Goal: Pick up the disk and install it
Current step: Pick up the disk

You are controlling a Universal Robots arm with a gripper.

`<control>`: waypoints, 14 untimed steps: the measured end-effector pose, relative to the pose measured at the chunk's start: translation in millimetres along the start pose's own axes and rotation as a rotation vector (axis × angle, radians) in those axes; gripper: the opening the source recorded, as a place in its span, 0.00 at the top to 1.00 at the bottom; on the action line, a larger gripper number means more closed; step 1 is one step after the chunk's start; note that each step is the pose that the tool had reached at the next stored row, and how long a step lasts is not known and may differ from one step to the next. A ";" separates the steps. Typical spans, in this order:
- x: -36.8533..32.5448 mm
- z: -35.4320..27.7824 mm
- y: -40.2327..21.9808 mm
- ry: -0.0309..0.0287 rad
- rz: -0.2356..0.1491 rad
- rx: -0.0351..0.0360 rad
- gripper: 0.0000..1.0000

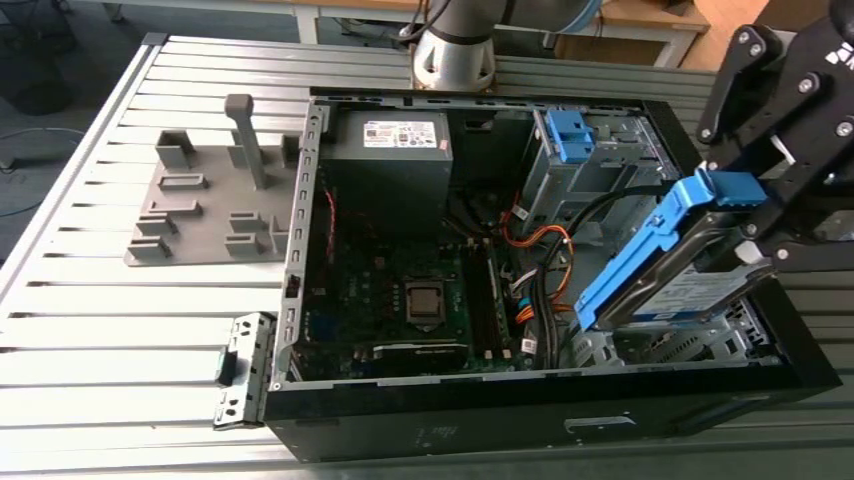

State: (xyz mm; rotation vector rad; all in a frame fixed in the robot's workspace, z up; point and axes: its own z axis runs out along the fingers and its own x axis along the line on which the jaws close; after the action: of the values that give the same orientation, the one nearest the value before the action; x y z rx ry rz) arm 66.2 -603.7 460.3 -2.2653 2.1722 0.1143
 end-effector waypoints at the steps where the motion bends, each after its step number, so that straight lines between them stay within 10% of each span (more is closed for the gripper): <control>1: 0.6 1.2 -2.9 0.0000 0.000 -0.0008 0.64; 14: 3.6 14.4 -41.0 -0.0046 0.003 -0.0091 0.64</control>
State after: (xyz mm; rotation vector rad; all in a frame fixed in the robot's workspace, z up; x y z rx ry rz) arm 106.5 -604.8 443.6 -2.2647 2.1769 0.1295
